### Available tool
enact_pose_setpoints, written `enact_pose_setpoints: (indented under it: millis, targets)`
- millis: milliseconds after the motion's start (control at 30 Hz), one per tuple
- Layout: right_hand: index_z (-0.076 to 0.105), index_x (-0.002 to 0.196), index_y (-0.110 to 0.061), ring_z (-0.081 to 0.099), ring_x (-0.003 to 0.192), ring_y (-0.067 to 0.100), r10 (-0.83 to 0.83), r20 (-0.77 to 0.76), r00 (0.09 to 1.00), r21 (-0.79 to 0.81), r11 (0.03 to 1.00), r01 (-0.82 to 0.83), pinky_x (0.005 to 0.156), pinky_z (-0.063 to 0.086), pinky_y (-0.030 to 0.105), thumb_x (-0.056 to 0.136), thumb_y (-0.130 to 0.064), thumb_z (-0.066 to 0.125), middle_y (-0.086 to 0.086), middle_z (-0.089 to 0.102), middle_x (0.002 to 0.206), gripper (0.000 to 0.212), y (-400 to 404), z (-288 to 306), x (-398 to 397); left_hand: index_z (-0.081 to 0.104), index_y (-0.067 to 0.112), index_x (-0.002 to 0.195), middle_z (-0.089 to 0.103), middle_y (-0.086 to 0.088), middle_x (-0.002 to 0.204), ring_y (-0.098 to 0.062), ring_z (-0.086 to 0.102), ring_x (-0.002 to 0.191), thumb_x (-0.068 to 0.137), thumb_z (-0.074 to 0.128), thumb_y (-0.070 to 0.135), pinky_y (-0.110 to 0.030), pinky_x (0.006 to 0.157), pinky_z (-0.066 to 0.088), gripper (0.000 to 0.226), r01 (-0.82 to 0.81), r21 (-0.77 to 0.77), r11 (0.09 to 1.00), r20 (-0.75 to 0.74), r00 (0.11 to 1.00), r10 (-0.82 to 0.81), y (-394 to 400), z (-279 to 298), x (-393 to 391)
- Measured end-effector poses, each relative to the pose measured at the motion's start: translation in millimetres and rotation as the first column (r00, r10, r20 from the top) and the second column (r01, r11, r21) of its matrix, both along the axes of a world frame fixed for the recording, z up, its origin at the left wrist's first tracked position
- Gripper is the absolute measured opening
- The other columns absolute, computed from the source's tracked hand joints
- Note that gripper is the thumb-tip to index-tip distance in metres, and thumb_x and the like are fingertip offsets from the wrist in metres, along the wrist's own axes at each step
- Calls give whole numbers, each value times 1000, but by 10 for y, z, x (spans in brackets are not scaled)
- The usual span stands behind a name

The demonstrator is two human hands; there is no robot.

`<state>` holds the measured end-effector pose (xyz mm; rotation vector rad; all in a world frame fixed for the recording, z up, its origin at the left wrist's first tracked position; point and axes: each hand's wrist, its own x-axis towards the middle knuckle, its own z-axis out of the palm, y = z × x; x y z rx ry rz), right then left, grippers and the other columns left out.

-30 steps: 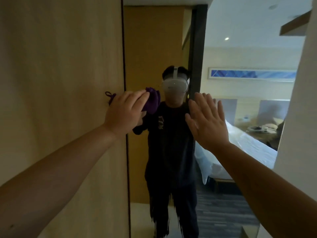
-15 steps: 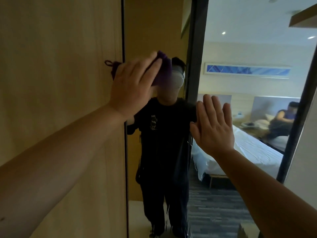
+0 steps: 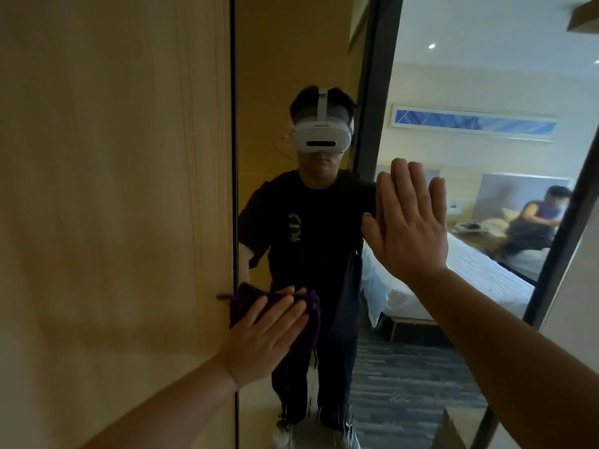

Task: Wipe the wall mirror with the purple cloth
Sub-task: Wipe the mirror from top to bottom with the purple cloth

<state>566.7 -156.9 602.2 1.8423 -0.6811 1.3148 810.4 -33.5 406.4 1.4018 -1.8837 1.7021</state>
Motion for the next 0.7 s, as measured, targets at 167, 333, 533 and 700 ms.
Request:
enact_pose_setpoints:
  millis: [167, 333, 533, 700]
  targets:
    - [29, 153, -9, 4, 153, 28, 28, -76, 997, 133, 991, -17, 123, 6, 52, 104, -41, 39, 15, 19, 163, 60, 168, 87, -101, 40, 18, 149, 37, -2, 156, -24, 35, 144, 101, 46, 19, -47, 117, 29, 48, 74, 66, 995, -70, 995, -69, 113, -9, -57]
    - [19, 158, -13, -5, 153, 24, -15, -59, 998, 224, 974, 28, 124, -1, 49, 104, -42, 36, 7, 3, 166, 63, 144, 5, -654, 51, 11, 134, 57, -10, 133, -29, 59, 111, 99, 51, 6, -40, 93, 47, 36, 297, -30, 954, -247, 923, -295, 190, 863, -346]
    - [22, 156, -9, -3, 153, 30, -119, -126, 985, 232, 962, 145, 123, -3, 53, 102, -44, 40, 15, 9, 165, 67, -117, -100, -1003, 50, 5, 137, 56, -18, 136, -36, 53, 118, 88, 70, 6, -48, 99, 41, 53, 249, -296, 922, -217, 923, -319, -50, 2759, -837]
    - [23, 155, -9, 6, 152, 33, -76, -99, 992, 132, 987, 89, 122, 5, 57, 102, -44, 40, 16, 14, 163, 66, -282, -136, -1018, 36, 9, 151, 34, -14, 158, -34, 32, 145, 100, 52, 32, -50, 117, 25, 58, 65, -190, 980, -222, 969, -107, -433, 3133, -1209]
